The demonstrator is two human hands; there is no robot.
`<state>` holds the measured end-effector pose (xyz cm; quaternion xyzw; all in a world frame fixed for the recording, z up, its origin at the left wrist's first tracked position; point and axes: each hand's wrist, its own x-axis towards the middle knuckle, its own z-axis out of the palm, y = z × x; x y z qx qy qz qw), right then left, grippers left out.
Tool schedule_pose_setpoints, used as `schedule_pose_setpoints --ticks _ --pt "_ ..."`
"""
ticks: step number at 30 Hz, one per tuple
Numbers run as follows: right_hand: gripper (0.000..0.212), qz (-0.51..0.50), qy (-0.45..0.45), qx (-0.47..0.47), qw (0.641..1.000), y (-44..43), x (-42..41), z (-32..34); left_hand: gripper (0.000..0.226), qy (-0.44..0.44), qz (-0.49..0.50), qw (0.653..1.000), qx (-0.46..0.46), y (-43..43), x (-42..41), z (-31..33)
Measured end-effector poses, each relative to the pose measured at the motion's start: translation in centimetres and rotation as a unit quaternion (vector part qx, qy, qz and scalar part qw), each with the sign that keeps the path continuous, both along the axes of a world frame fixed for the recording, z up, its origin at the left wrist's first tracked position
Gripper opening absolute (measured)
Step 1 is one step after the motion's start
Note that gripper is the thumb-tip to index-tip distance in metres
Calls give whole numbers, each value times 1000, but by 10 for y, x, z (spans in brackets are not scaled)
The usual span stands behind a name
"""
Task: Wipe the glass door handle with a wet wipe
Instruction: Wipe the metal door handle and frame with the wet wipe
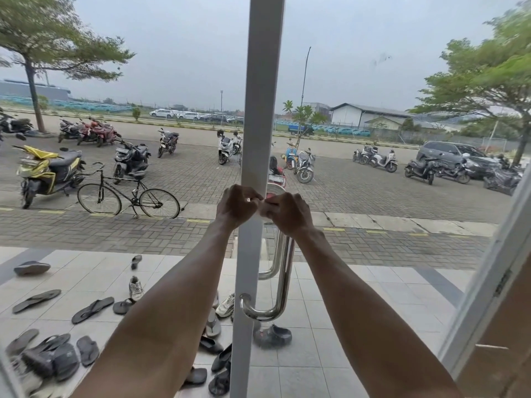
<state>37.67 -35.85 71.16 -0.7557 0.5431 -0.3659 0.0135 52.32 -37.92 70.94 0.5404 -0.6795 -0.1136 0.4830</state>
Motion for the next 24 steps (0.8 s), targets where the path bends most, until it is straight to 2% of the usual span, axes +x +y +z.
schedule_pose_setpoints --ticks 2,5,9,17,19,24 --pt "18 -7 -2 -26 1000 0 0 -10 26 -2 -6 1000 -3 0 0 -1" --pt "38 -39 -24 -61 997 1 -3 -24 25 -6 -12 1000 -3 2 0 -2" --pt "41 -63 -12 -89 994 3 -6 -26 22 2 -18 1000 3 1 2 -3" --pt "22 -101 205 -97 969 8 6 -1 23 23 -3 999 -24 -1 -3 -7" --pt "23 -100 191 -105 971 7 7 -6 24 20 5 999 -28 -2 -4 -6" --pt "32 -126 88 -116 981 7 0 -28 27 27 23 999 -27 -3 -7 -9"
